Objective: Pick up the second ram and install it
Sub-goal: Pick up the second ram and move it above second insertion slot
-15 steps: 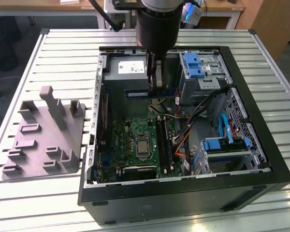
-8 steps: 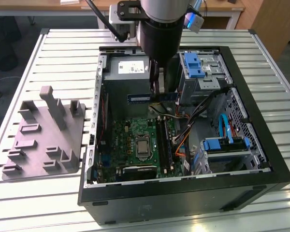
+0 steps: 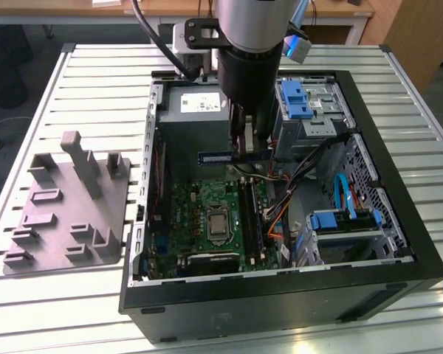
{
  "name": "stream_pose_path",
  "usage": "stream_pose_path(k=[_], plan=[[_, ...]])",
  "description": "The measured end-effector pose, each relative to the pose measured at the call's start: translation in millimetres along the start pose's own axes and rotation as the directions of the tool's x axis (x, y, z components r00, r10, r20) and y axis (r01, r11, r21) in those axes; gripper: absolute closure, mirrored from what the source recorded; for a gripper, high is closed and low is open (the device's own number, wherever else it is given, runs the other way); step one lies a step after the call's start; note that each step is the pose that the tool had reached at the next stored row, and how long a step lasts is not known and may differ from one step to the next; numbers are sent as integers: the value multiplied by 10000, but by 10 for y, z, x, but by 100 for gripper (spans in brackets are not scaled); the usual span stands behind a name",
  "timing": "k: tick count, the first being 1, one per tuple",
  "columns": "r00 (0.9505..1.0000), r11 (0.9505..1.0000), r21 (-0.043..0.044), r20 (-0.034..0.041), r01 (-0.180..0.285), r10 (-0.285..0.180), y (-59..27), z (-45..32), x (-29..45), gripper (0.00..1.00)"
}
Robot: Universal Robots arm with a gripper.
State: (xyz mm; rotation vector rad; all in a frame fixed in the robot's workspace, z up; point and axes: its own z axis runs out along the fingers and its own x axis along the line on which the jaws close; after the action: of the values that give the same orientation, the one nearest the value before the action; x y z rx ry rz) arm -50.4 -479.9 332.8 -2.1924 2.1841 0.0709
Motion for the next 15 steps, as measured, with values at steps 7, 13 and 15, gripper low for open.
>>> stream_pose_path(k=[7, 13, 15], plan=[[10000, 10000, -7, -1, 0, 0, -61, 112, 18, 86], [10000, 10000, -12, -3, -1, 1, -101, 204, 56, 86], [10000, 10000, -11, 0, -2, 2, -103, 237, 94, 86]])
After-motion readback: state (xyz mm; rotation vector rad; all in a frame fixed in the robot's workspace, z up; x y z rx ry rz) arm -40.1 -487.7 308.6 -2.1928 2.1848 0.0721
